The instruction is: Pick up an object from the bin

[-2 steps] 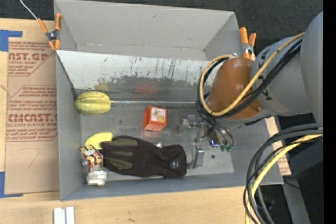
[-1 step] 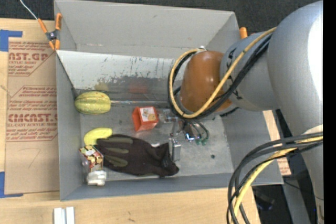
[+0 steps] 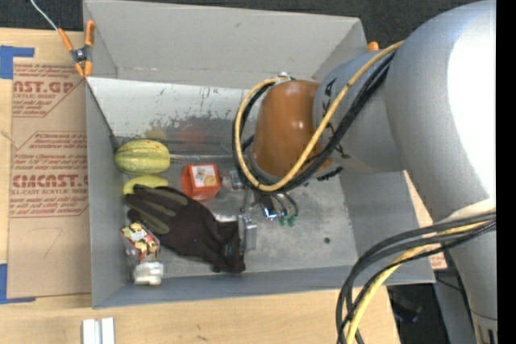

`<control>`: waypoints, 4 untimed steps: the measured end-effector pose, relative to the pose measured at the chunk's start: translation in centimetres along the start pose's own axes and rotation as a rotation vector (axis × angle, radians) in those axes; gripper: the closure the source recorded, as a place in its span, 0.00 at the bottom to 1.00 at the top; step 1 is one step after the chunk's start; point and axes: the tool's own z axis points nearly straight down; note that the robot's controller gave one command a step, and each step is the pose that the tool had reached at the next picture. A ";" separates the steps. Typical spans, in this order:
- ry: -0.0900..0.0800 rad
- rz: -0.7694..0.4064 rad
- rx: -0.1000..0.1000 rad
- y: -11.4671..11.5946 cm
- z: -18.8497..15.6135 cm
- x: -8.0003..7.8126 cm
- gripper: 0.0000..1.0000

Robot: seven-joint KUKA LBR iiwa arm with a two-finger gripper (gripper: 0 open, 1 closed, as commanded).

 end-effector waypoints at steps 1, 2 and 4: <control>0.001 0.611 0.004 -3.3 0.2 2.6 1.00; 0.001 0.611 0.004 -3.3 0.2 2.6 1.00; 0.001 0.730 0.006 0.2 0.2 2.6 1.00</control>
Offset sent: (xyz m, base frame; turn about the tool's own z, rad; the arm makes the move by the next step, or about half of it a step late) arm 0.0000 0.0000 0.0000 0.0000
